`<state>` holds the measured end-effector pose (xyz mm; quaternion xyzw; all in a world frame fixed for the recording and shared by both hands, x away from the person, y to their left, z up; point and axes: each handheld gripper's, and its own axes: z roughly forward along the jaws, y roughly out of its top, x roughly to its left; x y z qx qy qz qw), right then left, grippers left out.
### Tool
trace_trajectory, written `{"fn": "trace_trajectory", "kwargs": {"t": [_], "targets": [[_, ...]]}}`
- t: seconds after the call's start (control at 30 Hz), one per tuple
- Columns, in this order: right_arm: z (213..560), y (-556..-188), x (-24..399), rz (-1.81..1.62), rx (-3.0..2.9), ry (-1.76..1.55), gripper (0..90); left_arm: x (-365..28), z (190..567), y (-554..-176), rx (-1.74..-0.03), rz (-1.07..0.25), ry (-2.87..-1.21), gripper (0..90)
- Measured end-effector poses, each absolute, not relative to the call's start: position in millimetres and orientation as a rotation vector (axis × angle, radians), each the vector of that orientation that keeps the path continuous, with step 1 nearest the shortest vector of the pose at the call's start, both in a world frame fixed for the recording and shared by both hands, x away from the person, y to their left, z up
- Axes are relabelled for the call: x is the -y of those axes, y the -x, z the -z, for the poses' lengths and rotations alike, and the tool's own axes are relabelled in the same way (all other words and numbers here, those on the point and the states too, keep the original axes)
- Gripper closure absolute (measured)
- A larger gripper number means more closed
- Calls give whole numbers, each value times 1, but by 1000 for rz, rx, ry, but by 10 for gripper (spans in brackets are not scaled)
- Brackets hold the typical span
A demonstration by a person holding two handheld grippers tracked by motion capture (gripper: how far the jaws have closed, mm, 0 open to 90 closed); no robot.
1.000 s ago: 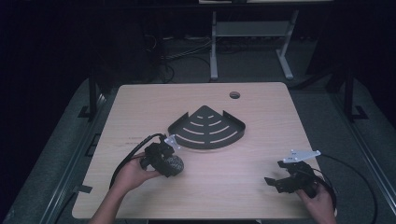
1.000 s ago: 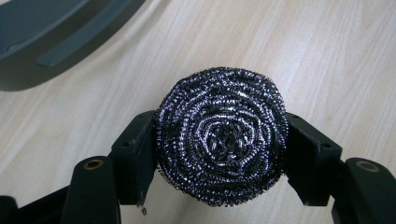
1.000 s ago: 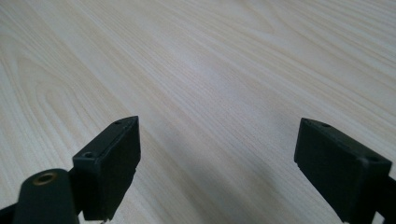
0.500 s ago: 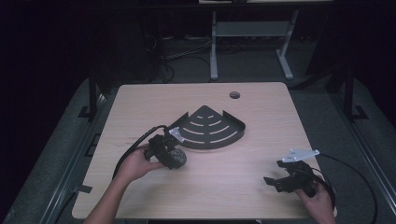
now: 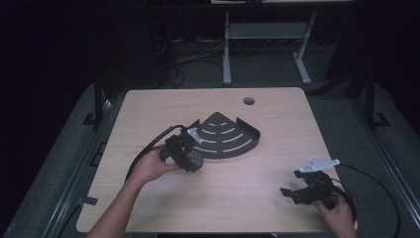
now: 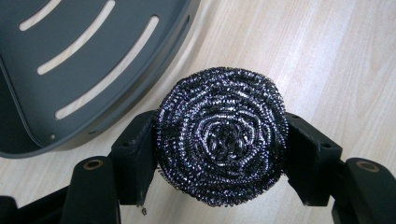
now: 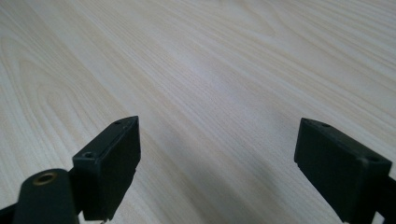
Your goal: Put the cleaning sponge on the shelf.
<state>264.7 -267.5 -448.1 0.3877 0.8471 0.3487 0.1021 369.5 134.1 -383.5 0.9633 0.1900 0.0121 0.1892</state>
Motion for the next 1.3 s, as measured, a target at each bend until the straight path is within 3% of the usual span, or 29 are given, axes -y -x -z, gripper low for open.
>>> {"fn": "trace_trajectory", "kwargs": {"t": [1.3], "targets": [[447,-265,267,-1026,-2505,-1137,142,-100,364,-415,-512,-39,-2746,332]]}}
